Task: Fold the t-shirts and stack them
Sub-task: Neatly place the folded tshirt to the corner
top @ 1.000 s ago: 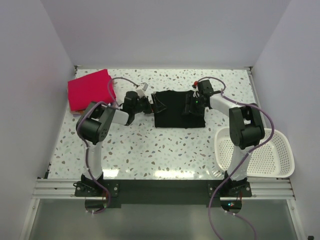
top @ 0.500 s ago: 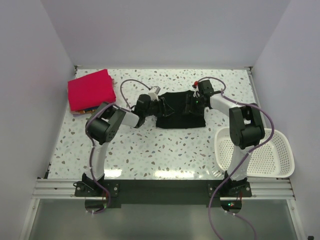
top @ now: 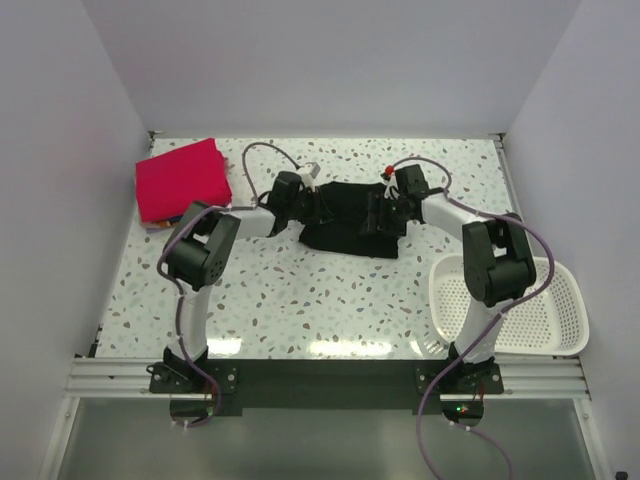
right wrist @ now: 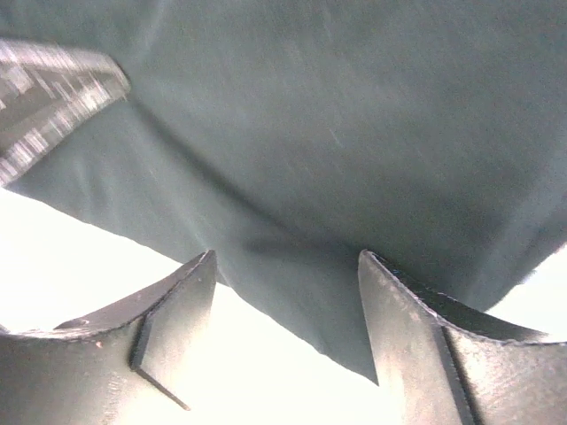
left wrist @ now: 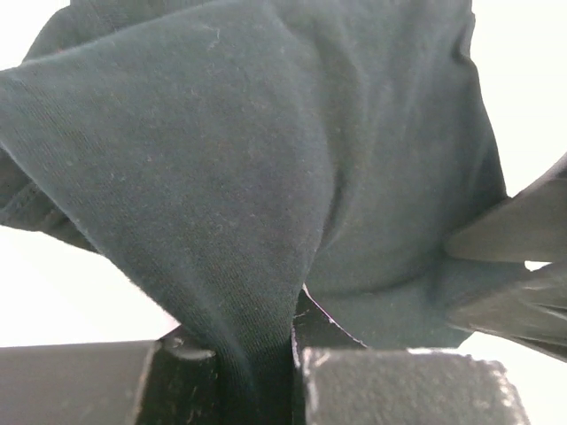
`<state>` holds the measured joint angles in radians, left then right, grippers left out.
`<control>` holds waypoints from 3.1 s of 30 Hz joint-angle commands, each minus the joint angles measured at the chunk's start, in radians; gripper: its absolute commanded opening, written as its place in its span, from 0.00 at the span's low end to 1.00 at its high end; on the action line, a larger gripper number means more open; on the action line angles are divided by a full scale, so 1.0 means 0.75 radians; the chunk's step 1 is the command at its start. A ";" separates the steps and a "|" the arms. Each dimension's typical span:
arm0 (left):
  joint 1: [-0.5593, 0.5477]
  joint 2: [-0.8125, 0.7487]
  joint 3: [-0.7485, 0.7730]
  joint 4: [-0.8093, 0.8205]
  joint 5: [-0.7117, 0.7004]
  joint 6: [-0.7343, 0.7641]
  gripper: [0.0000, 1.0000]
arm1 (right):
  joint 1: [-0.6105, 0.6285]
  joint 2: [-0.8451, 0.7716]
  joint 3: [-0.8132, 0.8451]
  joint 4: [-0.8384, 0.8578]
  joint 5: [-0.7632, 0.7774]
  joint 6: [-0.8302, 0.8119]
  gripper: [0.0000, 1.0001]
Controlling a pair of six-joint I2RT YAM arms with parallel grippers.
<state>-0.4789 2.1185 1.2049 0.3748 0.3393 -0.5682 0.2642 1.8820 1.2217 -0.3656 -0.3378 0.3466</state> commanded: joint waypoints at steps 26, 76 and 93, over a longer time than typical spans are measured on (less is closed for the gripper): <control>0.546 -0.274 0.905 -1.312 0.083 0.799 0.00 | -0.007 -0.266 -0.136 -0.163 -0.163 -0.145 0.75; 1.183 -0.511 0.627 -1.060 -0.407 0.598 1.00 | 0.038 -0.394 -0.115 -0.210 -0.131 -0.141 0.76; 0.719 -1.327 -0.158 -0.817 -0.465 0.433 1.00 | 0.036 -0.681 -0.136 -0.087 0.168 -0.092 0.83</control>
<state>0.1116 1.1687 1.1557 -0.3225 -0.0326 -0.1753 0.2882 1.4178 1.1107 -0.4698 -0.2962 0.2790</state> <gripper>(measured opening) 0.997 0.828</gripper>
